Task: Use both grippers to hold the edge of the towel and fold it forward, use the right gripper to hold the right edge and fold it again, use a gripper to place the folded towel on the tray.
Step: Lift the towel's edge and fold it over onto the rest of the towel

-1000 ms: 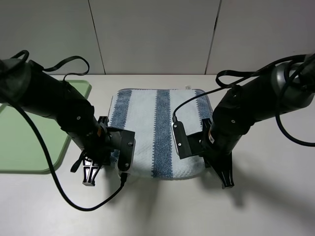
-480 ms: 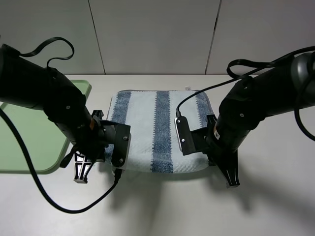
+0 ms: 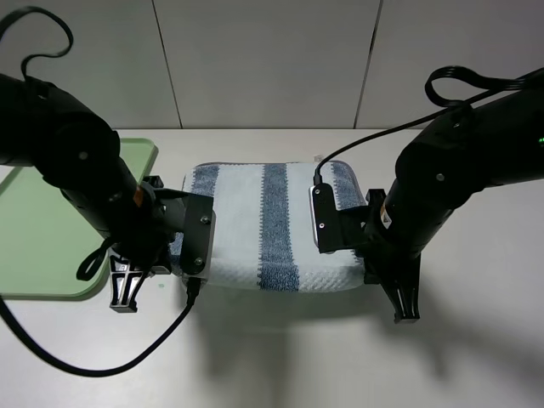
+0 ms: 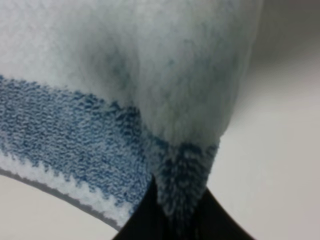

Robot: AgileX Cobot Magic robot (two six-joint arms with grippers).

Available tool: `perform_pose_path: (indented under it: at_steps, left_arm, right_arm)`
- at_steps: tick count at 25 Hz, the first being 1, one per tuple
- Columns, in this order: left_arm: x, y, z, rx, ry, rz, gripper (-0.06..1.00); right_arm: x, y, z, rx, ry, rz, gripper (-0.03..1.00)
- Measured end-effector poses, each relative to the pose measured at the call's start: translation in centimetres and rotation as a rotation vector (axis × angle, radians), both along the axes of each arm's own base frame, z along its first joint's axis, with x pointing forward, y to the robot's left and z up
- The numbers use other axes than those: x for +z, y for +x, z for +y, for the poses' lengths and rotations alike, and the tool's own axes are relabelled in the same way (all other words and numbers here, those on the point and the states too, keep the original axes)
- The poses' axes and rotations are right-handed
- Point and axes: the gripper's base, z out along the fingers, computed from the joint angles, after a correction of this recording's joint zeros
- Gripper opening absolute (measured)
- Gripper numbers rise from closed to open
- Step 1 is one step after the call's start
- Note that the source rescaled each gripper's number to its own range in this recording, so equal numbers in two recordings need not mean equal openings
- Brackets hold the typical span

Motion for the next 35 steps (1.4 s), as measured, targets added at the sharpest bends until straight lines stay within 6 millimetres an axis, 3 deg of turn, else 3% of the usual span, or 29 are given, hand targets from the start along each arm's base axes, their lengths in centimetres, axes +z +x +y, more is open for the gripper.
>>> perform_pose_path:
  at_steps: [15, 35]
  left_arm:
    - [0.4, -2.1, 0.6, 0.107, 0.039, 0.211, 0.00]
    - [4.1, -5.1, 1.1, 0.156, -0.035, 0.359, 0.00]
  right_arm:
    - [2.7, -1.6, -0.4, -0.102, 0.056, 0.065, 0.00]
    - [6.9, -4.8, -2.2, -0.182, 0.050, 0.188, 0.00]
